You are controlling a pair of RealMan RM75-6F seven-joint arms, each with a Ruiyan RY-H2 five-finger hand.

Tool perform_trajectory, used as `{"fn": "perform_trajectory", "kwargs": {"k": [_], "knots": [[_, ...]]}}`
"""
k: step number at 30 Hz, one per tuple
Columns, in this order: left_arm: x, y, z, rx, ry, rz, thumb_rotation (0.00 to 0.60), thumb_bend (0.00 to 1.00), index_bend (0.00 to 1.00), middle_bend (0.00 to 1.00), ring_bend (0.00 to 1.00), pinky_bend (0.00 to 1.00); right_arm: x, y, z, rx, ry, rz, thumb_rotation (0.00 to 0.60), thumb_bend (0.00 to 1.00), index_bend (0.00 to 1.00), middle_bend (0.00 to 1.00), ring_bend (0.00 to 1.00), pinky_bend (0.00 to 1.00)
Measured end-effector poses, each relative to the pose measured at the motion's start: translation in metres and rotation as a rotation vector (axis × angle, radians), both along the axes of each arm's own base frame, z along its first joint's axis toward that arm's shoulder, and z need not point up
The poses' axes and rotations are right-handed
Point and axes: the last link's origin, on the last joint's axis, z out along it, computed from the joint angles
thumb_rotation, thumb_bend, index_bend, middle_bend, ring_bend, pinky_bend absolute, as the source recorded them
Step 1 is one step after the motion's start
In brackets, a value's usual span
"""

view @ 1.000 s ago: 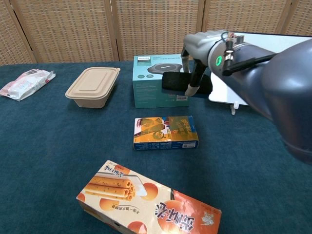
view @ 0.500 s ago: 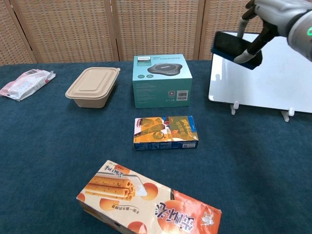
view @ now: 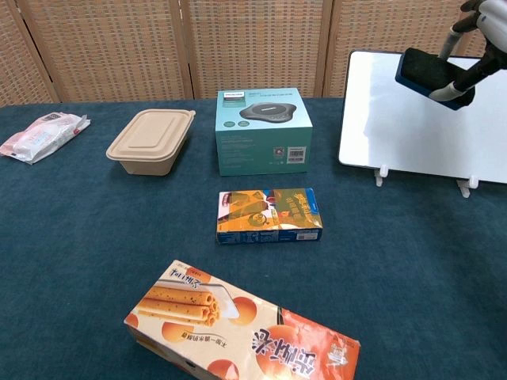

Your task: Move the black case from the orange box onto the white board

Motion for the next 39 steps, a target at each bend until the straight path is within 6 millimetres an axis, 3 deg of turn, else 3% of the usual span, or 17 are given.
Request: {"fn": "perform_trajectory", "kwargs": {"k": [13,39], "knots": [[-0.003,0.006,-0.003,-0.010,0.001,0.019,0.600,0.24,0.00,0.00,0.00,0.00,-0.017,-0.019,-0.024,-0.126,0.100,0.015,0.600,0.16,0.56,0.03,0.00,0.00],[-0.006,0.009,-0.006,-0.025,-0.010,0.032,0.600,0.24,0.00,0.00,0.00,0.00,-0.019,-0.033,-0.052,-0.195,0.117,0.013,0.600,0.16,0.57,0.03,0.00,0.00]]}}
